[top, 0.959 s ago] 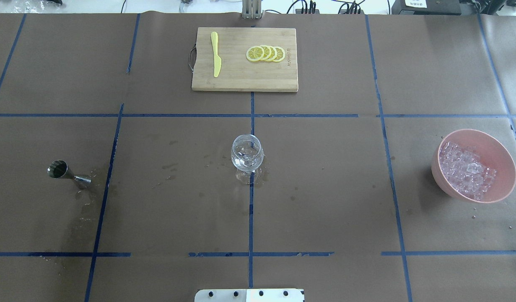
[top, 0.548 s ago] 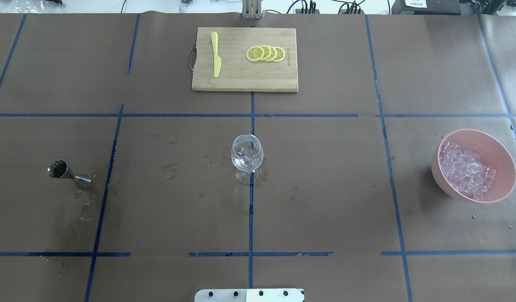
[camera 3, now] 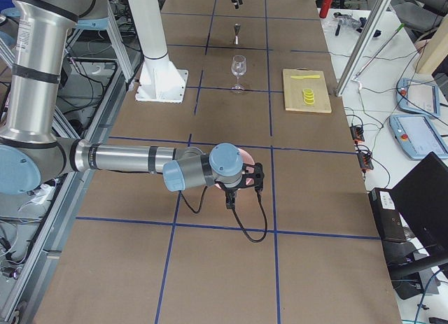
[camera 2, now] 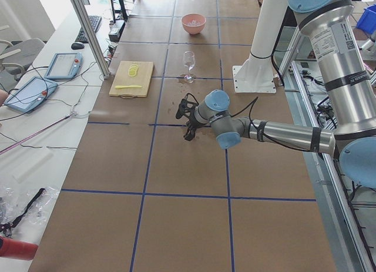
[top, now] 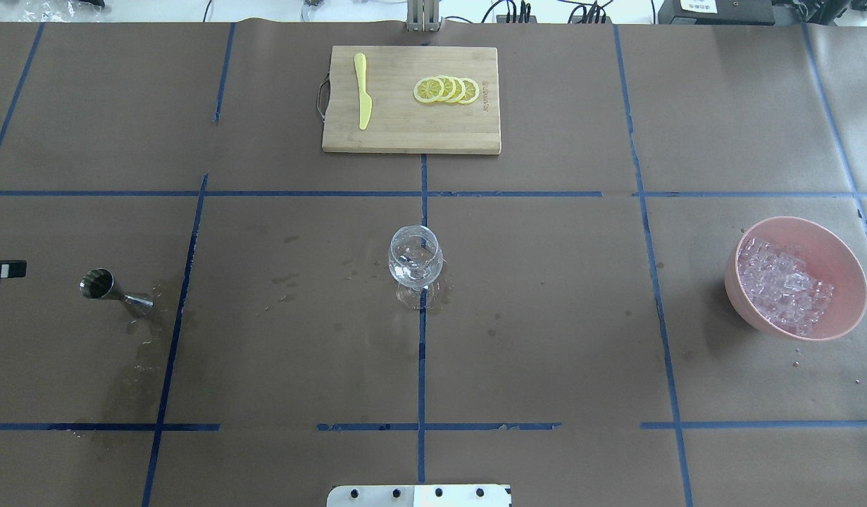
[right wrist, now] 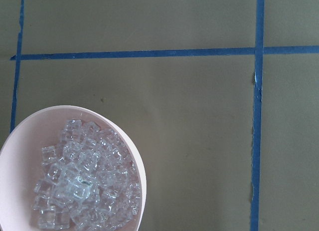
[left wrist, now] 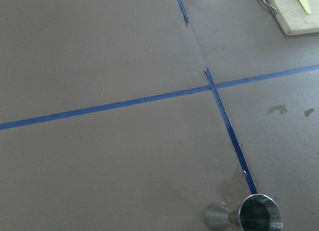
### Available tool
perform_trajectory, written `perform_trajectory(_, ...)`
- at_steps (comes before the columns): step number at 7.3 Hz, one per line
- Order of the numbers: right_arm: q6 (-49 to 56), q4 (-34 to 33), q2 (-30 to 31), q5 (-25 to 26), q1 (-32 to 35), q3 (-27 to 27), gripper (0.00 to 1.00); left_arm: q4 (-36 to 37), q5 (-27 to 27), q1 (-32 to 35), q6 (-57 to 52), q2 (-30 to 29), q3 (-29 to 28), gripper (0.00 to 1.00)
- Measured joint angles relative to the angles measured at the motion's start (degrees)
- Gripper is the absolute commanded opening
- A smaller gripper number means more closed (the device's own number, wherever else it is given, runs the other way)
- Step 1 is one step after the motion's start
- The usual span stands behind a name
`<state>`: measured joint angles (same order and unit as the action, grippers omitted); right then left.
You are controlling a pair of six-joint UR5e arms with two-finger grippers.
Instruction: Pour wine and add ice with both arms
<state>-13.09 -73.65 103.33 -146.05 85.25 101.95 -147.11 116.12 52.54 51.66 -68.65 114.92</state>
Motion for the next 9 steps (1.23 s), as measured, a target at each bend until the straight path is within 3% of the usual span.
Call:
perform_trajectory(5, -0.01, 0.07, -0.07, 0.01, -0.02, 0.04, 1.0, -0.16, -13.78, -21.66, 21.55, 3.28, 2.01, 0.96)
perform_trajectory(9, 0.08, 0.07, -0.28, 0.14, -0.04, 0.05, 1.0, 0.34, -38.32, -36.57, 32.87, 3.06, 0.43, 0.99)
